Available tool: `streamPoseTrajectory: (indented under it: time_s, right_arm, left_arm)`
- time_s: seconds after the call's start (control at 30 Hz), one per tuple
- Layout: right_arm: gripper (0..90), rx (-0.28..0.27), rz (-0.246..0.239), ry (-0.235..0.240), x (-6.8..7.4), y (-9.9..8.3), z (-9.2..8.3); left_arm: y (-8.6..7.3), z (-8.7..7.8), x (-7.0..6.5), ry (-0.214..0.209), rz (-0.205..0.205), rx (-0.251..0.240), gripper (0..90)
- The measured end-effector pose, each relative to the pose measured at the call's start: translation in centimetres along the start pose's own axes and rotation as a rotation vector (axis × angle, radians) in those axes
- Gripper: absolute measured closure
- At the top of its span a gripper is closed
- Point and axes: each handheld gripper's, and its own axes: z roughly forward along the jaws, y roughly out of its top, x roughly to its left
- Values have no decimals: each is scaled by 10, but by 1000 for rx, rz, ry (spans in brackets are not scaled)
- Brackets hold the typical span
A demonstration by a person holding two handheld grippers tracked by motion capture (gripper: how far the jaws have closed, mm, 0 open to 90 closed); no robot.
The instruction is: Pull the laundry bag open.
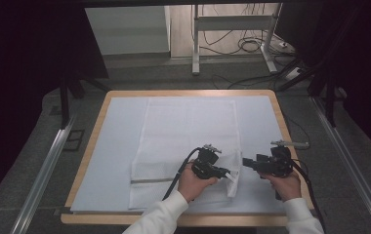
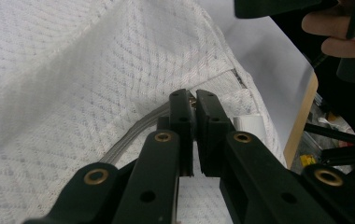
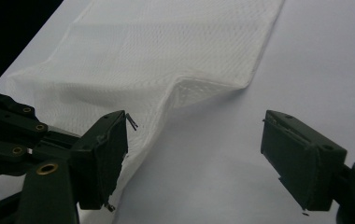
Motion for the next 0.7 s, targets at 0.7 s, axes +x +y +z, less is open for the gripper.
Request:
streamPoseTrajectory:
  time_s: [0.7]
  right_arm:
    - [266, 56, 28, -9, 12, 0, 38]
  left_arm:
    - [-2, 7, -2, -6, 6, 15, 866]
